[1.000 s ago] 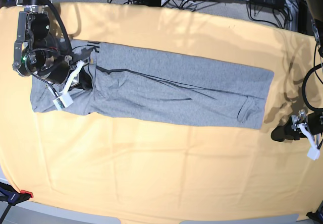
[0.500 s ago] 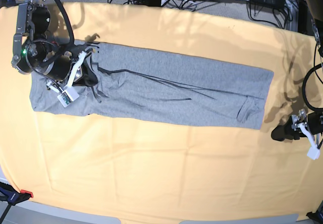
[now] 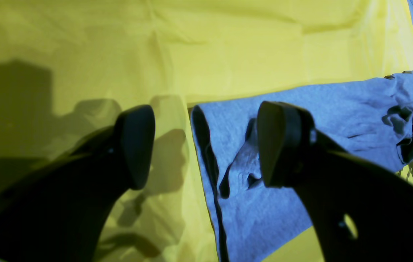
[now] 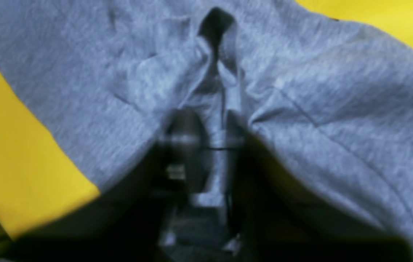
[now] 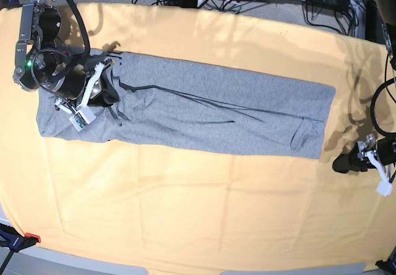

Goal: Layout the t-shirt on the table in an organized manner, then fold the t-shirt properly

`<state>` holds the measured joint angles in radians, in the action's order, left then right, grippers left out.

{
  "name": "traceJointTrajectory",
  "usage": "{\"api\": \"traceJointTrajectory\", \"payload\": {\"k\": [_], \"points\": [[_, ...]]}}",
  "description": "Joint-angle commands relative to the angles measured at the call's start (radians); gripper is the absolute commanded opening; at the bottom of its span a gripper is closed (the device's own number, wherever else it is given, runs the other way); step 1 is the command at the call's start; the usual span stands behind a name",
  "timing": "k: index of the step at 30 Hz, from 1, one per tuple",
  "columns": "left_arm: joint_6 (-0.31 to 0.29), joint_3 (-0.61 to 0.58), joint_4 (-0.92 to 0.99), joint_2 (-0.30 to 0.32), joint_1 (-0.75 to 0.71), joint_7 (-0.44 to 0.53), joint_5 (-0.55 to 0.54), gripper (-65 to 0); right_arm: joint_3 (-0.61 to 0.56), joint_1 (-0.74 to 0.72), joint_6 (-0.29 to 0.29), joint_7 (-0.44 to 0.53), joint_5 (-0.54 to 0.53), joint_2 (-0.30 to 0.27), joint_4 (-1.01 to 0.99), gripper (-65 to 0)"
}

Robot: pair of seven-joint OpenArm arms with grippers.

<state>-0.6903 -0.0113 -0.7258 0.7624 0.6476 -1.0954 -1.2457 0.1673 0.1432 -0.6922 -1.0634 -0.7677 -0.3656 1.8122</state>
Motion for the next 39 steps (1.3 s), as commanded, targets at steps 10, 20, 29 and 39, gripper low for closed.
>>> {"api": "traceJointTrajectory", "payload": {"k": [10, 20, 29, 39], "points": [[-0.008, 0.008, -0.014, 0.022, 0.022, 0.018, -0.023, -20.5, 0.012, -0.013, -0.006, 0.029, -0.016, -0.014, 0.076, -65.0], [-0.008, 0.008, -0.014, 0.022, 0.015, 0.018, -0.024, -20.5, 0.022, -0.013, 0.147, 0.031, 0.142, -0.014, 0.103, -34.6], [-0.008, 0.008, -0.014, 0.022, 0.014, 0.018, -0.031, -20.5, 0.021, -0.013, 0.116, 0.078, 0.137, -0.013, 0.104, -40.3], [-0.008, 0.008, -0.014, 0.021, 0.015, 0.019, -0.031, -20.5, 0.021, -0.011, 0.098, 0.076, 0.065, -0.011, 0.103, -40.6]]}}
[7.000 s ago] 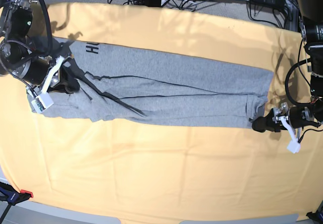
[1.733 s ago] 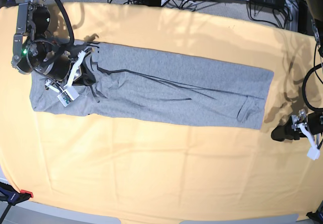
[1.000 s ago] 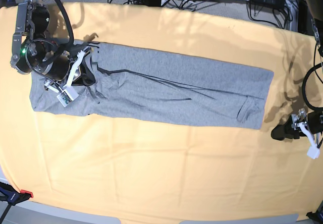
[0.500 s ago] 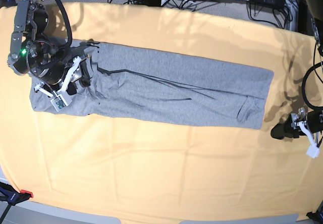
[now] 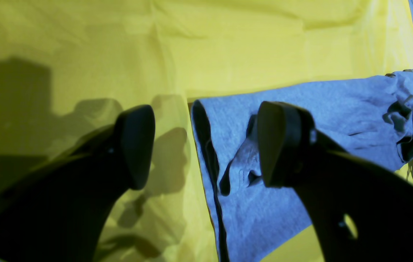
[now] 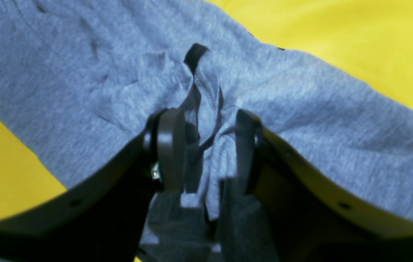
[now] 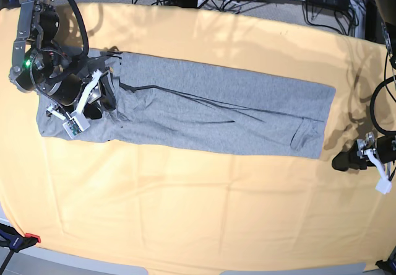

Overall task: Layout the t-shirt on the table in an organized manner, then fold the t-shirt properly
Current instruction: 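Hold the strip end with the right gripper and tuck loose fabric under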

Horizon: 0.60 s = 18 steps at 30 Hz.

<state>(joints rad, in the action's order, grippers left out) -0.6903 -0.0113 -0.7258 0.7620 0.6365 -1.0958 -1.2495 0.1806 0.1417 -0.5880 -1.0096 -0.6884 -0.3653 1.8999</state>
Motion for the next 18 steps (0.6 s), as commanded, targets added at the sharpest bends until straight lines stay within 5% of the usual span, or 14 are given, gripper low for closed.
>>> {"api": "traceJointTrajectory", "payload": {"k": [1, 7, 14, 18], "points": [[-0.008, 0.008, -0.014, 0.022, 0.026, 0.019, -0.027, -20.5, 0.008, -0.006, -0.006, 0.023, -0.014, -0.011, 0.014, -40.6], [-0.008, 0.008, -0.014, 0.022, 0.026, 0.019, -0.027, -20.5, 0.008, -0.006, 0.013, 0.032, -0.012, -0.011, -0.028, -34.8], [-0.008, 0.008, -0.014, 0.022, 0.026, 0.019, -0.027, -20.5, 0.008, -0.006, 0.012, 0.051, -0.018, -0.011, -0.037, -35.2], [-0.008, 0.008, -0.014, 0.022, 0.026, 0.019, -0.027, -20.5, 0.008, -0.006, 0.012, 0.057, -0.017, -0.011, -0.037, -41.0]]}}
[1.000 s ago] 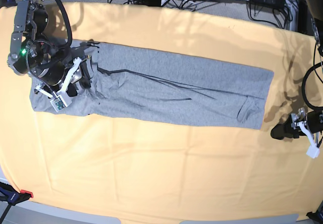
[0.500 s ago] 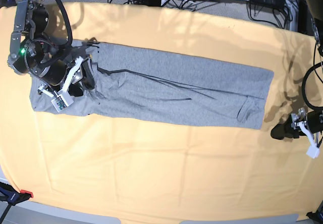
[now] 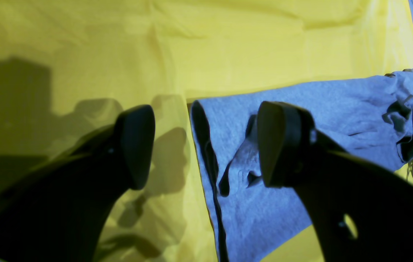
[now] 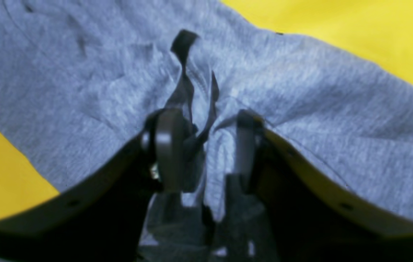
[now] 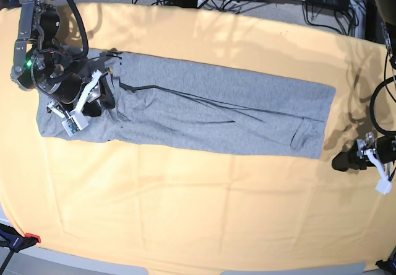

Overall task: Layout the t-shirt on the table in an organized manner, then fold the t-shirt properly
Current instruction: 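Hold the strip end with the right gripper and tuck loose fabric under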

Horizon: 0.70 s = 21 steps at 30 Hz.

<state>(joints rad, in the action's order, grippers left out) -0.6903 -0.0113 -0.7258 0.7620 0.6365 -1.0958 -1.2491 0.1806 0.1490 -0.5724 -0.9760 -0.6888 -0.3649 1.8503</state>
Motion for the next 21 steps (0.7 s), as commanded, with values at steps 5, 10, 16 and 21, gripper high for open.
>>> {"api": "traceJointTrajectory", "payload": {"k": [5, 10, 16, 21], "points": [[-0.008, 0.008, -0.014, 0.022, 0.026, 0.019, -0.027, -20.5, 0.008, -0.013, -0.004, 0.023, -0.017, -0.011, 0.012, -41.0], [-0.008, 0.008, -0.014, 0.022, 0.026, 0.019, -0.027, -20.5, 0.008, -0.013, -0.008, 0.023, -0.018, -0.011, 0.012, -40.6], [-0.008, 0.008, -0.014, 0.022, 0.026, 0.019, -0.027, -20.5, 0.008, -0.013, -0.012, 0.023, -0.018, -0.011, 0.012, -33.1], [-0.008, 0.008, -0.014, 0.022, 0.026, 0.019, -0.027, -20.5, 0.008, -0.008, -0.004, 0.023, -0.013, -0.003, 0.012, -33.3]]}}
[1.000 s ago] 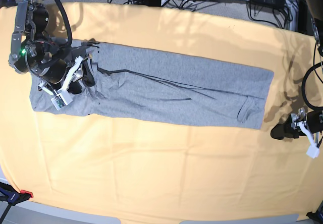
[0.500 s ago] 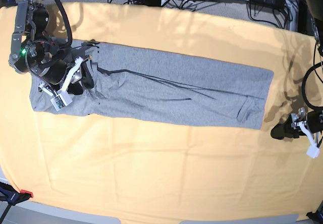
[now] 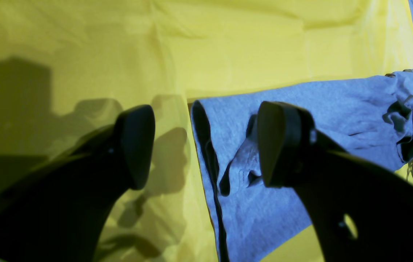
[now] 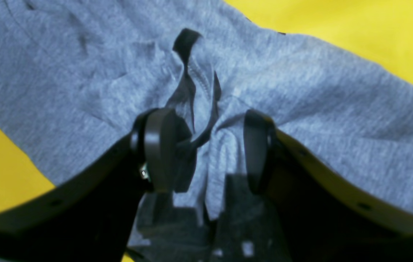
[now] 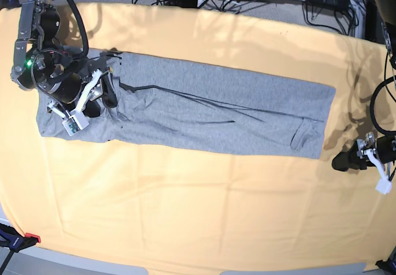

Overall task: Layout the t-shirt on the table in an organized manner, then fold the t-shirt properly
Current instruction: 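Hold the strip end with the right gripper and tuck loose fabric under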

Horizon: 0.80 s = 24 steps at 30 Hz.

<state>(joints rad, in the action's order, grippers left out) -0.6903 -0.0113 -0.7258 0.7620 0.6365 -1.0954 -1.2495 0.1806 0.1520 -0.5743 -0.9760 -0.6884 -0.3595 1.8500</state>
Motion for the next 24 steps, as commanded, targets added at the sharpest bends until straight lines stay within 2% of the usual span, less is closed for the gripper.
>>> {"api": "traceJointTrajectory", "payload": {"k": [1, 7, 12, 18, 19, 21, 24], "points": [[-0.008, 0.008, -0.014, 0.022, 0.026, 0.018, -0.027, -20.5, 0.008, -0.011, -0.002, 0.022, -0.010, 0.000, 0.012, -33.3], [-0.008, 0.008, -0.014, 0.022, 0.026, 0.018, -0.027, -20.5, 0.008, -0.012, -0.002, 0.023, 0.011, 0.016, 0.012, -33.8], [-0.008, 0.008, -0.014, 0.022, 0.026, 0.018, -0.027, -20.5, 0.008, -0.011, -0.002, 0.023, 0.084, 0.016, 0.012, -42.9], [-0.008, 0.008, -0.014, 0.022, 0.026, 0.019, -0.027, -20.5, 0.008, -0.012, -0.006, 0.023, 0.057, 0.016, 0.012, -44.8], [-0.008, 0.008, -0.014, 0.022, 0.026, 0.019, -0.027, -20.5, 0.008, -0.012, -0.020, 0.023, 0.057, 0.016, 0.012, -49.1], [-0.008, 0.008, -0.014, 0.022, 0.026, 0.018, -0.027, -20.5, 0.008, -0.012, -0.057, 0.023, 0.057, 0.016, 0.013, -63.1], [-0.008, 0.008, -0.014, 0.022, 0.026, 0.019, -0.027, -20.5, 0.008, -0.014, -0.082, 0.022, 0.057, 0.016, 0.019, -65.0]]}}
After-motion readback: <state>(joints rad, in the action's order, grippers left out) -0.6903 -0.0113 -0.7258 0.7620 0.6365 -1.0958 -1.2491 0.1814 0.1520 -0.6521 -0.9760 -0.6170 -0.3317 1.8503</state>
